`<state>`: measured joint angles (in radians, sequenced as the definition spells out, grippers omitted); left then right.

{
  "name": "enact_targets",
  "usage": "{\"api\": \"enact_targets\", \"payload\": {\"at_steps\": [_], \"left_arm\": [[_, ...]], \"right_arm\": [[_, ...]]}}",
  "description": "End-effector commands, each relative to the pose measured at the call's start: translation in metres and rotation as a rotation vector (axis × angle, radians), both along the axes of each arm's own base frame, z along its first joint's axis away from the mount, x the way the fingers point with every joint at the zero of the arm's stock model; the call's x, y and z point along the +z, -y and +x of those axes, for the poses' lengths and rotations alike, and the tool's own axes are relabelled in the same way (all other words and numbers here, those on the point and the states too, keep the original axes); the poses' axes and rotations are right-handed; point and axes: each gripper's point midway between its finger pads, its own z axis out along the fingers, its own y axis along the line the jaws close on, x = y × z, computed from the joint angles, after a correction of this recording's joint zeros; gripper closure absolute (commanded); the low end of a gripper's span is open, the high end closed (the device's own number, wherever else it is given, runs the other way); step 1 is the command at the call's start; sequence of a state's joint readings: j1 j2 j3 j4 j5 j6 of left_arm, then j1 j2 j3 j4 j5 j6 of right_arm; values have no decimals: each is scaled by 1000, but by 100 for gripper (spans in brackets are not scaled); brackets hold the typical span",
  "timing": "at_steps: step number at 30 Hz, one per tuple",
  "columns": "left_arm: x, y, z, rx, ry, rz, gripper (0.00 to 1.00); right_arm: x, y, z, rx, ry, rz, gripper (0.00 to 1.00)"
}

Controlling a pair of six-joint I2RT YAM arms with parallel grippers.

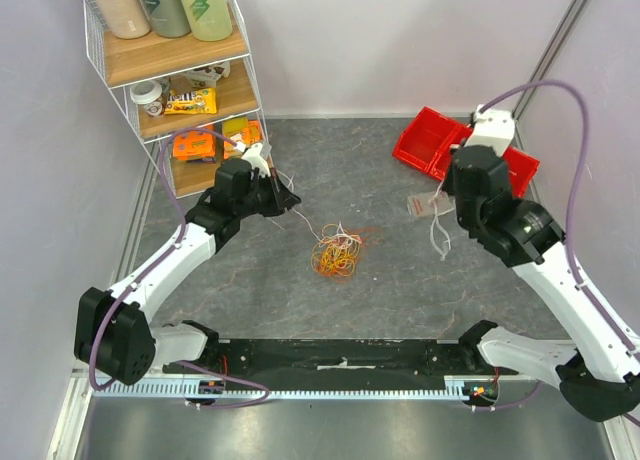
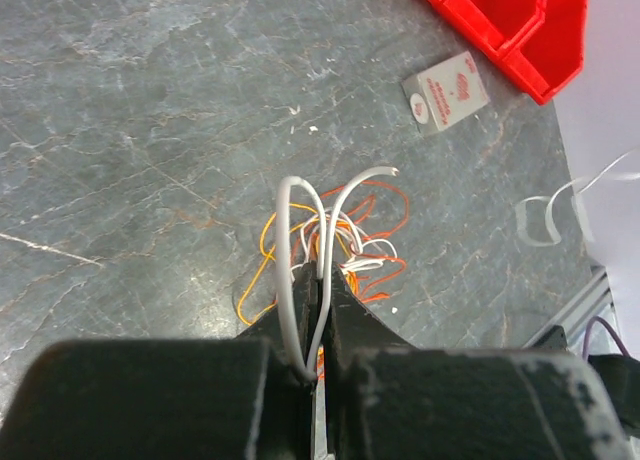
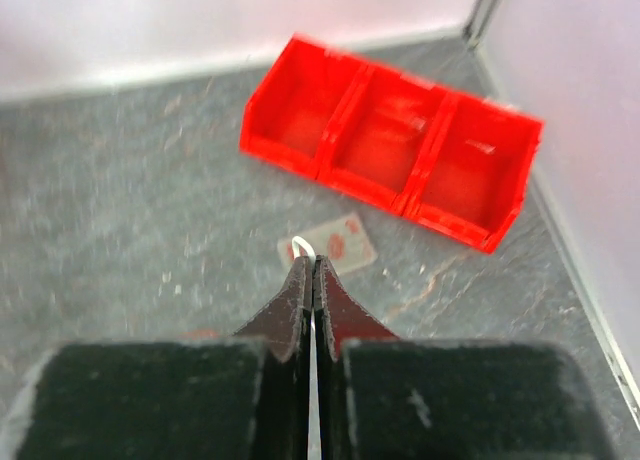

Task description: Untangle the cables

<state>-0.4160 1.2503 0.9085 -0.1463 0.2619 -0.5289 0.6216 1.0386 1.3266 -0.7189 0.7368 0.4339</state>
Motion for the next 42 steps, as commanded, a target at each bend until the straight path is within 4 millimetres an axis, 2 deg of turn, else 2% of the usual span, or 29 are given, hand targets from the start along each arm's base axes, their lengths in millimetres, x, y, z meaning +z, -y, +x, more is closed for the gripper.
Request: {"api": "enact_targets", "payload": {"at_steps": [1,5,10,13,16,18,19,22,26,31,40,42], "left_arm": [[14,18,-7,-103,37,-63,98],[26,29,-16,-166,34,-124,98],[36,38,-26,-225,25,-181,98],[38,40,-29,-234,16,-200,98],[40,41,-30,-241,16,-204,98],[40,42,-30,-245,13,-209,98],[41,43,-31,-249,13,-213,98],[41,44,-32,-255,8,-220,98],[42,46,-34,-268,5,-233,98],[46,46,-36,-275,11,-244,98],[47,47,-38,-281,3,-252,98],[47,46,-38,-278,5,-252,98]], "right_arm": [[66,41,11,-209,160,2,100],[77,71,30,-335,167,-47,100],[76,129,56,-530,180,-89,100],[71,159,72,-601,207,-53,100],[67,181,90,-613,220,6,100],[64,182,102,-599,219,30,100],[61,195,107,-621,219,33,100],[49,201,125,-614,213,45,100],[28,207,138,-611,185,51,100],[15,204,153,-564,202,114,100],[18,210,168,-553,227,155,100],[24,210,171,-546,238,165,100]]}}
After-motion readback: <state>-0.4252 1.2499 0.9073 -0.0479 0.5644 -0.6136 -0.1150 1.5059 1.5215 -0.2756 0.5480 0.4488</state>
